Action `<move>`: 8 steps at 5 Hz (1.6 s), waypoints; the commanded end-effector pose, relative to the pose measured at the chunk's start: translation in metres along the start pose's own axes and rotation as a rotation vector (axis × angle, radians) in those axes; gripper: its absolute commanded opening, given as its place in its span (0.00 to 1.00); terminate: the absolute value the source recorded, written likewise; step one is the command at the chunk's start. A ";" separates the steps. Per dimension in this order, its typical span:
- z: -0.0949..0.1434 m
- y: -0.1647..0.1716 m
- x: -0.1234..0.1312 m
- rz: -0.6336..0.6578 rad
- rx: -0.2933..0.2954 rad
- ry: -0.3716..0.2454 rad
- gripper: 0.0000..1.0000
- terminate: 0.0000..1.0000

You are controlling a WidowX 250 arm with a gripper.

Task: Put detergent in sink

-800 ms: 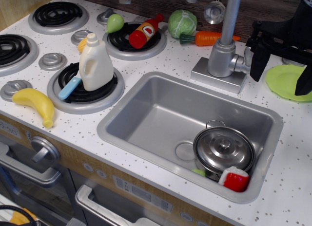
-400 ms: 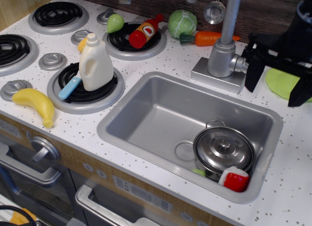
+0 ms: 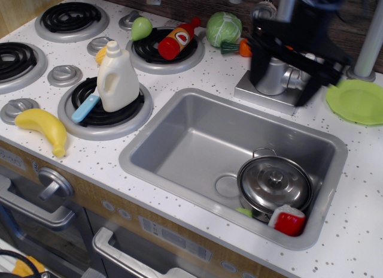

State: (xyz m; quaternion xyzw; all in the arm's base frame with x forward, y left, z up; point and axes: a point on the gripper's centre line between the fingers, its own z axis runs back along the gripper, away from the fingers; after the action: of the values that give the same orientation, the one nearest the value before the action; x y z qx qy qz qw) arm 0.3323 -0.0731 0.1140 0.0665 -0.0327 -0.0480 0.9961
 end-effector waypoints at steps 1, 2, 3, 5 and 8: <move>0.028 0.068 -0.001 -0.163 0.059 -0.004 1.00 0.00; 0.035 0.105 -0.005 -0.244 0.129 0.019 1.00 0.00; 0.033 0.144 -0.011 -0.325 0.111 0.006 1.00 0.00; 0.019 0.203 -0.012 -0.486 0.096 -0.013 1.00 0.00; -0.023 0.210 -0.023 -0.436 -0.021 -0.070 1.00 0.00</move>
State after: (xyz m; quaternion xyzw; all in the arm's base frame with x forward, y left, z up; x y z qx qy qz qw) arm 0.3299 0.1360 0.0982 0.0396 -0.0423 -0.2456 0.9676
